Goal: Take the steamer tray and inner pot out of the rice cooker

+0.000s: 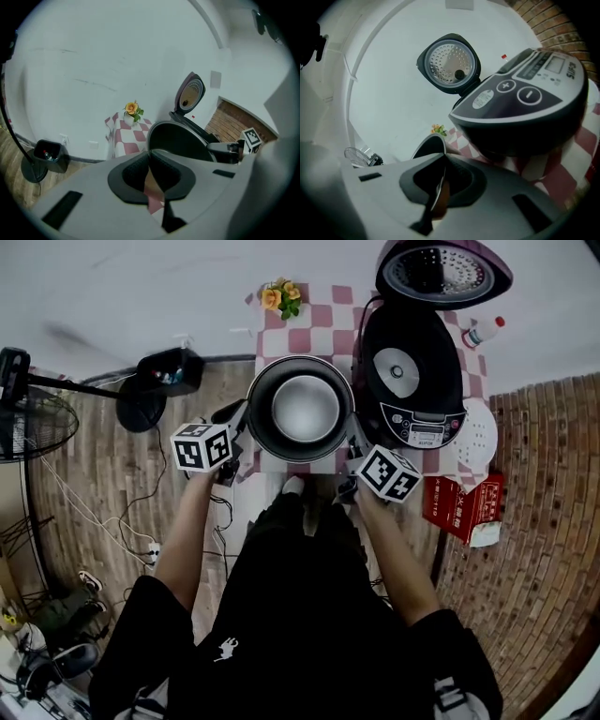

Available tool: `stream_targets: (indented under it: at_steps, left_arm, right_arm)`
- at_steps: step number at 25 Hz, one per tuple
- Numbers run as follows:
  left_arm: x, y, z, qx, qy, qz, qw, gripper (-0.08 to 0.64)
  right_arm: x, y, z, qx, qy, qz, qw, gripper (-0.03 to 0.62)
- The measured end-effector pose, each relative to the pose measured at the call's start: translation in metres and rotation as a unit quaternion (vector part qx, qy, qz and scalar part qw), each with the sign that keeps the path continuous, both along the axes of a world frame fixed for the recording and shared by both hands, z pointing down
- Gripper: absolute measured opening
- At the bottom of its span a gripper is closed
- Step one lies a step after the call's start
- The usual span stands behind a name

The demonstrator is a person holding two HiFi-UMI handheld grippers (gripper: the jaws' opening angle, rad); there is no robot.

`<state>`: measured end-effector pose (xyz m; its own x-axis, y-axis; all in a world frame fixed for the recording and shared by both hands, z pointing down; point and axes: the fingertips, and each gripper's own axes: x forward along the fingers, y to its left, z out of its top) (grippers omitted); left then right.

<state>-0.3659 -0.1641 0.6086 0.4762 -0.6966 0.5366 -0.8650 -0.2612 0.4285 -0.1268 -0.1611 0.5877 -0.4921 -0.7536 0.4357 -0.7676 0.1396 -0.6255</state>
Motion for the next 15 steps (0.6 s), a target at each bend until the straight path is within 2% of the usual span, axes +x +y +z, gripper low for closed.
stream_targets:
  at_steps: [10,15]
  left_arm:
    - [0.015,-0.030,0.000,0.005,-0.019,0.032,0.9993,0.021]
    - [0.020,-0.052,-0.002,0.014,-0.034,0.045,0.9983,0.020]
  right_arm:
    - [0.012,-0.004,0.023,-0.043,-0.021,0.049,0.998,0.021]
    - [0.013,-0.005,0.030,-0.043,-0.020,0.066,0.997,0.028]
